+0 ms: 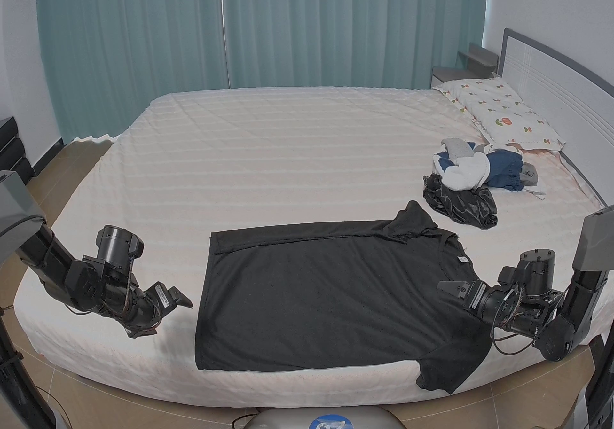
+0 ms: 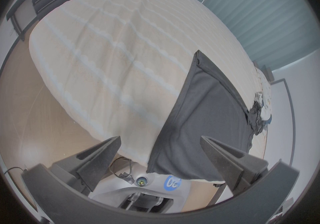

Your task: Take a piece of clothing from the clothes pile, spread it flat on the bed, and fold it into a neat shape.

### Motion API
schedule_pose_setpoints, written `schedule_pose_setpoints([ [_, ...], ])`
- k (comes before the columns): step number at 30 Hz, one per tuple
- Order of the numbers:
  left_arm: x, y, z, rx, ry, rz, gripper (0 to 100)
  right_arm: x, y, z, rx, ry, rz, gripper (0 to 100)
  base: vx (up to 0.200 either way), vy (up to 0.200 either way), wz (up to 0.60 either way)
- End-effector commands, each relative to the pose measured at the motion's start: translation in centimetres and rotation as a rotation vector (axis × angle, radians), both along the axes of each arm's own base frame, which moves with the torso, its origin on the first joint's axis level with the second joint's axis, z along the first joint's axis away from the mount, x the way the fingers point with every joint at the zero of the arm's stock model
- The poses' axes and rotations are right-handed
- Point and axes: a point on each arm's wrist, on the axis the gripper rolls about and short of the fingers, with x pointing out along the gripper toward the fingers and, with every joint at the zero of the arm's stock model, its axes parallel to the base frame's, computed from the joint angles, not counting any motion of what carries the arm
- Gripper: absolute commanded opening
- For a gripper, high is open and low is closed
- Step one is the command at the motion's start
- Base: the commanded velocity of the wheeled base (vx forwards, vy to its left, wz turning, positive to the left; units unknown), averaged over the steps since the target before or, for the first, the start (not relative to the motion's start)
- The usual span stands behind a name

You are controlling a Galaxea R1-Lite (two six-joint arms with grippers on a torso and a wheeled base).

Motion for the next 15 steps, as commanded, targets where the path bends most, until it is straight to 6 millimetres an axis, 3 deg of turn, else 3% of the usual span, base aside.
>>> schedule_pose_setpoints([
  [1,1.1,-0.6,0.1,-0.026,-0.009,0.023,100,0.0,0.2,-0.2,0.0,0.006,0.007,100,0.2,0.0,0.0],
  [10,3.1,-2.0,0.0,-0.077,-0.021,0.062,100,0.0,0.2,-0.2,0.001,0.006,0.006,100,0.2,0.0,0.0],
  [15,5.0,-2.4,0.1,-0.104,-0.051,0.094,100,0.0,0.2,-0.3,0.0,0.008,0.006,100,0.0,0.0,0.0],
])
